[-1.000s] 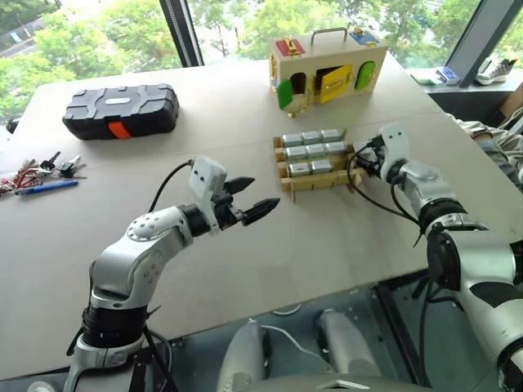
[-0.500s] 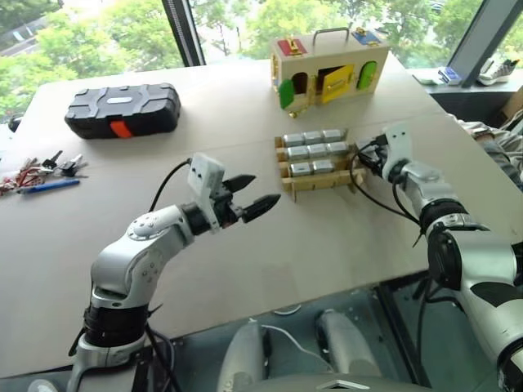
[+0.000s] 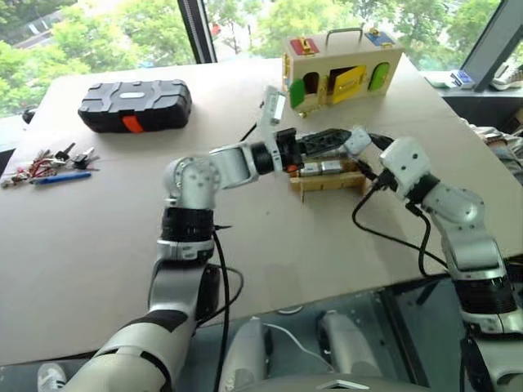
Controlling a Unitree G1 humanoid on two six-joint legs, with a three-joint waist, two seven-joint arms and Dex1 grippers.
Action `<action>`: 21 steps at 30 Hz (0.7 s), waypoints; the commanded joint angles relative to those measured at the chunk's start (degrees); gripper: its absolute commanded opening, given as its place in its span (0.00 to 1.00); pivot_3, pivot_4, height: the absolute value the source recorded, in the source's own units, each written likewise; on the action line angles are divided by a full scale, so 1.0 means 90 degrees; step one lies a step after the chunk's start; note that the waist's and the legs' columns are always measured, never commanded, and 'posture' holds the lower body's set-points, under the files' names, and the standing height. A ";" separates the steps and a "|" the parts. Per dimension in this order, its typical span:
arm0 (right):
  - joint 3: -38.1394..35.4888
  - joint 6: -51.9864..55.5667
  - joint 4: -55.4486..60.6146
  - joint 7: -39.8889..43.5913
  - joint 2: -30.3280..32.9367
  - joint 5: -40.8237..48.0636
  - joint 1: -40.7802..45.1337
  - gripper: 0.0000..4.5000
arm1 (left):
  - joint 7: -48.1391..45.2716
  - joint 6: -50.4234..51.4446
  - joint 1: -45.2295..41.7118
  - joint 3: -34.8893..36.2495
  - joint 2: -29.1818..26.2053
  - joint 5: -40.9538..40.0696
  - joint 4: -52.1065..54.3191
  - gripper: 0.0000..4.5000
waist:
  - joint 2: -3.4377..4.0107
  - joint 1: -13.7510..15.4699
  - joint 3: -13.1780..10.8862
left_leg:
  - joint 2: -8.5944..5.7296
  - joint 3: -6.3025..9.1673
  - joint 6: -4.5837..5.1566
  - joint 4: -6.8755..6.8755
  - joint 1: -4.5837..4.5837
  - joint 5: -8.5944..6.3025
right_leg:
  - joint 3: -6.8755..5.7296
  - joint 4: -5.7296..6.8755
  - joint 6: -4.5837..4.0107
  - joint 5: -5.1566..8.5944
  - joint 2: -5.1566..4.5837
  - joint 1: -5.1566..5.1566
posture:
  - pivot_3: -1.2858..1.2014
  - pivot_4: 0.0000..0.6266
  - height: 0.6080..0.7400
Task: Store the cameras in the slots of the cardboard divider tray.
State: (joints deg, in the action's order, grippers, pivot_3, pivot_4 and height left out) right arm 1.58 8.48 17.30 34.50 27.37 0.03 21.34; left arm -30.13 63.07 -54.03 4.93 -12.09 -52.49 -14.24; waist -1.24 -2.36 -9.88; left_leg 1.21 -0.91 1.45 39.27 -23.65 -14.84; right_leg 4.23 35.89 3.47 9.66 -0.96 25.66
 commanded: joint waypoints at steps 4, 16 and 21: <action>-0.0222 0.0960 0.1473 0.0089 0.0320 0.0371 -0.0242 0.40 | -0.1269 -0.0329 -0.0807 -0.0256 -0.0147 0.0507 -0.0948 1.00 | -0.0002 0.0020 0.0000 | 0.0000 -0.0001 -0.0004 0.0014 -0.0002 0.0005 | 0.0000 0.0000 0.0021 0.0014 0.0000 -0.0002 | 0.52 0.24 1.00; -0.0214 0.1095 0.1566 -0.0118 0.0388 0.0480 -0.0231 0.40 | -0.2494 -0.0285 -0.1143 -0.0675 -0.0205 0.1141 -0.1332 0.36 | -0.0003 0.0027 -0.0001 | 0.0000 -0.0002 -0.0003 0.0003 -0.0009 0.0004 | 0.0000 -0.0005 0.0000 0.0002 -0.0001 0.0002 | 0.52 0.24 1.00; -0.0226 0.1178 0.1536 -0.0101 0.0399 0.0619 -0.0220 0.73 | -0.2656 -0.0519 -0.1298 -0.0640 -0.0081 0.1422 -0.1569 0.17 | -0.0003 0.0030 -0.0001 | 0.0000 0.0000 -0.0003 0.0003 -0.0006 0.0004 | 0.0000 -0.0003 0.0000 0.0002 0.0000 0.0001 | 0.52 0.24 1.00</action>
State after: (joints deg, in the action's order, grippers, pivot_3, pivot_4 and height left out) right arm 1.04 19.55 28.94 34.31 30.92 4.89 18.28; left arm -52.79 60.16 -62.90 -0.78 -13.49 -40.31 -28.27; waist -1.26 -2.09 -9.89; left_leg 1.21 -0.92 1.43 39.30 -23.72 -14.81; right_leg 4.23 35.87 3.48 9.67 -0.97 25.67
